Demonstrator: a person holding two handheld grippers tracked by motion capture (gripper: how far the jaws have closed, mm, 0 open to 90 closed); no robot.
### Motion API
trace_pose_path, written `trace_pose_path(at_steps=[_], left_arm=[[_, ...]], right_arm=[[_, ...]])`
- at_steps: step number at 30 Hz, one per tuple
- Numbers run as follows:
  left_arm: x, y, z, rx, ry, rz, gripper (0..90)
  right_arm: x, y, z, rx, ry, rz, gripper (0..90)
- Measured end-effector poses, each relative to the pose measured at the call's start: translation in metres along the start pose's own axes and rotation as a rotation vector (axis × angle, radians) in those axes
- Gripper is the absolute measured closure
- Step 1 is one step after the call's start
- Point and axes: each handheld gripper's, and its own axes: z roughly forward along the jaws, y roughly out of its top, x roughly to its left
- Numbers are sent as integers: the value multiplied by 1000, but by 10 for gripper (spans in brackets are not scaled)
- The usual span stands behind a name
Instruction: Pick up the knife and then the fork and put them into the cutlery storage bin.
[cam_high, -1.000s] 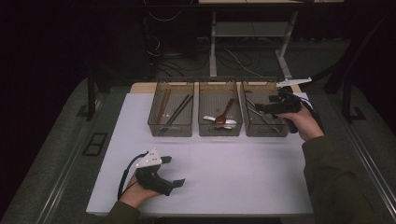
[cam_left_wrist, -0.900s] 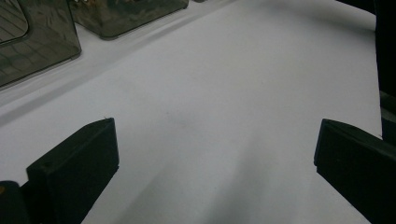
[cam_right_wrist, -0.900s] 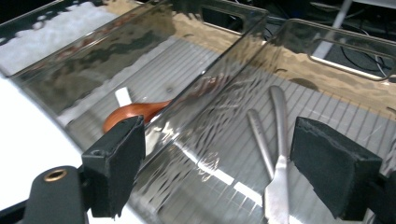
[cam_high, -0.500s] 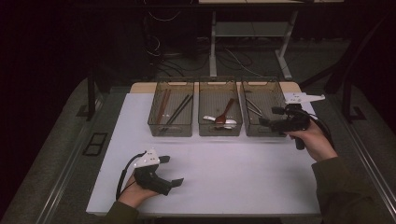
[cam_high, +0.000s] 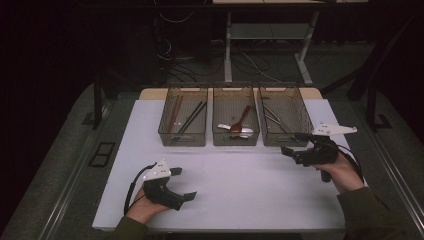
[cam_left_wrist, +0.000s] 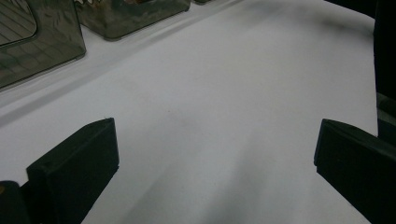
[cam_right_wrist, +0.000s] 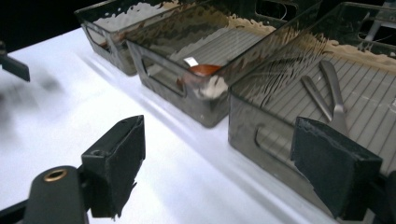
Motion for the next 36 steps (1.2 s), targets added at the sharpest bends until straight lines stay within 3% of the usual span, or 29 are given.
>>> trace_pose_path(at_steps=[10,18,23,31,36], left_arm=[[0,1,0,-13,-1,-3,0],[0,1,0,-13,-1,1,0],[-1,1,-1,-12,-1,4,0],[-2,0,-1,-14,-3,2,0],[-3,0,0,-6,-3,6,0]], right_arm=[[11,-34,-11,-29,21,12,179],[24,-57,-16,-58,63,39,178],[33,-70,-18,-43,84,42,179],[41,-76,-17,-19,110,6,168],[44,-78,-14,23,115,-24,152]])
